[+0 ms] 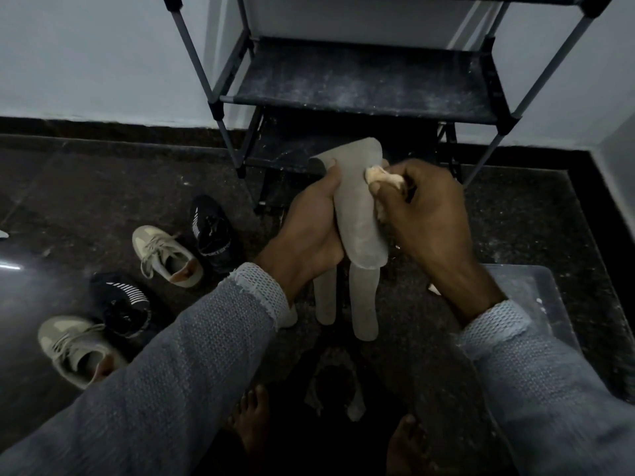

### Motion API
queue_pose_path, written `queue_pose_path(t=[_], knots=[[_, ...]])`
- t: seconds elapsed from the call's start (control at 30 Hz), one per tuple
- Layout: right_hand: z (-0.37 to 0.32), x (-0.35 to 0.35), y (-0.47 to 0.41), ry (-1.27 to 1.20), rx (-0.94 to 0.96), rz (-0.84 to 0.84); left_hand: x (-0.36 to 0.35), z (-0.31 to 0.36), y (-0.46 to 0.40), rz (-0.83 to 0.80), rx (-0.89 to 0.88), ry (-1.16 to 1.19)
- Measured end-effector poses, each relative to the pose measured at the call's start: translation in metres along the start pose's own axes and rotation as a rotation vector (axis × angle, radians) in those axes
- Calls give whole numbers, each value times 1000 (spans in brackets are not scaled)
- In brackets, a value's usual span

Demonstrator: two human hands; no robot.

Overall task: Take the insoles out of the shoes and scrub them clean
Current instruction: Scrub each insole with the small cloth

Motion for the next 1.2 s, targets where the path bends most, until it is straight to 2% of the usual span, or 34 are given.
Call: queue_pose_path(t=[0.07,0.17,0.2,0.23,0.37,0.43,0.6,0.63,0.73,0.8,0.83,0.97,1.0,1.13,1.2], knots=[[-8,-7,4,-32,41,-66,1,2,-2,9,-19,6],[-30,-27,14,-75,136,-293,9,5,-6,49,-30,-9],[-31,-30,14,-75,146,-321,10,5,-6,55,-32,-15],[-30,-29,12,-61,135,-305,10,5,-4,50,-30,-19],[-4,-6,2,-24,9,-61,5,-1,-1,7,5,14],[-3,-4,2,-32,9,-42,3,-1,-2,2,12,26],[-27,-30,11,-69,150,-352,5,3,-2,16,-4,6],[-26,-30,11,-54,138,-344,5,3,-2,16,-9,14],[-6,-13,1,-5,22,-135,1,2,1,-18,12,36],[2,-4,-1,-19,-7,-58,-2,1,2,-42,26,45],[1,-4,-1,-35,-1,-80,-3,1,2,-48,27,46],[-25,-29,12,-25,154,-366,-1,5,1,-32,-14,4],[-25,-31,12,-16,154,-370,-1,5,1,-34,-15,15],[-5,-11,1,-17,15,-126,-1,3,1,-80,25,107],[4,-4,-1,-56,-32,-88,-4,1,1,-104,47,123]])
Point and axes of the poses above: each hand's wrist, its own y-axis away from the middle knuckle, its own x-axis out of the back of the hand, z = x × y, the point moved 7 cm from there along -y, towards the middle knuckle, and after that the axes turned 9 degrees about y, right-handed, at the moved point
